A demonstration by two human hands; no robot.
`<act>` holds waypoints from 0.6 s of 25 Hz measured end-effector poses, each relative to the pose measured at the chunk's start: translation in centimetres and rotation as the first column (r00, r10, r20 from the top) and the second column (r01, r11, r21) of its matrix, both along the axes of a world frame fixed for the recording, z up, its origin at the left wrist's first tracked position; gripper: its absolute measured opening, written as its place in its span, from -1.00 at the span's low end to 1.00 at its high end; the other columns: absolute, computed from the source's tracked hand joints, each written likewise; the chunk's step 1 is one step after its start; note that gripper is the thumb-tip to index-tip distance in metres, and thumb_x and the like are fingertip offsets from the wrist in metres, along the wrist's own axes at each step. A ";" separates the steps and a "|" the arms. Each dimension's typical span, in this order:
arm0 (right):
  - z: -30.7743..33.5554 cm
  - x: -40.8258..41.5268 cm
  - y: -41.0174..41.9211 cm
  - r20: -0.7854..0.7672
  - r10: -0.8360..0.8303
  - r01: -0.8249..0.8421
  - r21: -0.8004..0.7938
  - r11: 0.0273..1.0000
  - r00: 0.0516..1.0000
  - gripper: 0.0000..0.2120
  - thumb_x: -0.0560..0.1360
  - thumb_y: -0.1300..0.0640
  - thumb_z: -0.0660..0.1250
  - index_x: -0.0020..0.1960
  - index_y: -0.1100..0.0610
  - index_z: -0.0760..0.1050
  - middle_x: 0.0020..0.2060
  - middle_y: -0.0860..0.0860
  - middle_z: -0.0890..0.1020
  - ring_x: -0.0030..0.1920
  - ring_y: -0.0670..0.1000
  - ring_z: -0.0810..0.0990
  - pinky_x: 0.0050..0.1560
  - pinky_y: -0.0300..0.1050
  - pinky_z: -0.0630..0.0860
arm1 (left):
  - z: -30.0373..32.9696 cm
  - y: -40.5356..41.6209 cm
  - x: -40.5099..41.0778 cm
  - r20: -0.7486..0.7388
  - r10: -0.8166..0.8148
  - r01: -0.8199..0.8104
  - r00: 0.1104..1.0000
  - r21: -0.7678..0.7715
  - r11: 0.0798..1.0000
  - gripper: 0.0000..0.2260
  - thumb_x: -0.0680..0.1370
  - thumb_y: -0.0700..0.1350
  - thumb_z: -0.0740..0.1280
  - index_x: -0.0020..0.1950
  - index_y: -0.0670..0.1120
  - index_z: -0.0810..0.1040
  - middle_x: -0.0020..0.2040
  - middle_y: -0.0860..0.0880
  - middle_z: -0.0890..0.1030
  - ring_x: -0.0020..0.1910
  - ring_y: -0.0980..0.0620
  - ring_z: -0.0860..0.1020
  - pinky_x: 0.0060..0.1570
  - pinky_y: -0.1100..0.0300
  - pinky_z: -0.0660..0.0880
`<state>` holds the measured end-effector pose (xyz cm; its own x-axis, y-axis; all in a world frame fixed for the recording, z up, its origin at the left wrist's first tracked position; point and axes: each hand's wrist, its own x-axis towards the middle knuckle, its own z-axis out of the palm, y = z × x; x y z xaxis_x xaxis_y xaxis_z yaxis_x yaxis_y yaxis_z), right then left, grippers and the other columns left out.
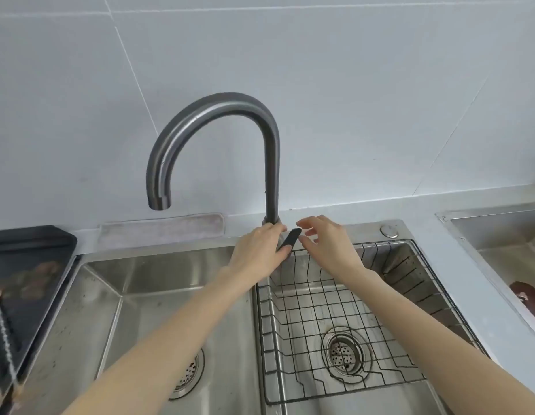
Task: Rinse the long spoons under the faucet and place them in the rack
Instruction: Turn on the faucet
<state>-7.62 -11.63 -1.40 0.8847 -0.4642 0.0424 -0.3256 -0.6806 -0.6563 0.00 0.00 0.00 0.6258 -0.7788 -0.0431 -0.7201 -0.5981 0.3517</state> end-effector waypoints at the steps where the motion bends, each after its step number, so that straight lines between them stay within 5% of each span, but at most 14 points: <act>1: -0.2 0.4 -0.2 0.020 -0.023 0.022 0.020 1.000 1.000 -0.75 0.49 0.23 0.26 0.16 0.16 0.51 0.09 0.11 0.59 0.07 0.04 0.59 0.10 0.06 0.54 | -0.1 -0.3 0.1 -0.014 0.011 -0.011 1.000 0.012 1.000 -0.61 0.58 0.01 0.18 0.38 -0.04 0.35 0.30 -0.01 0.50 0.24 -0.04 0.50 0.08 0.08 0.48; 7: -1.1 1.5 -0.4 0.046 -0.027 0.026 0.024 0.999 0.999 -0.86 0.46 0.25 0.29 -0.03 0.17 0.59 -0.08 0.11 0.66 -0.06 0.07 0.62 0.02 -0.03 0.56 | -1.4 -1.1 0.8 -0.034 0.061 -0.062 0.998 -0.031 0.998 -0.72 0.58 -0.04 0.19 0.26 -0.04 0.47 0.17 -0.02 0.58 0.16 -0.05 0.53 -0.05 0.12 0.46; 15: -1.2 1.5 -0.4 0.041 -0.027 0.027 0.006 1.000 0.999 -0.88 0.46 0.24 0.30 -0.04 0.18 0.58 -0.10 0.13 0.67 -0.07 0.10 0.63 0.02 -0.03 0.56 | -2.0 -0.8 0.8 -0.109 0.101 -0.106 0.989 -0.043 0.993 -0.79 0.56 -0.07 0.21 0.11 -0.06 0.56 0.05 -0.08 0.66 0.08 -0.11 0.58 -0.02 0.06 0.52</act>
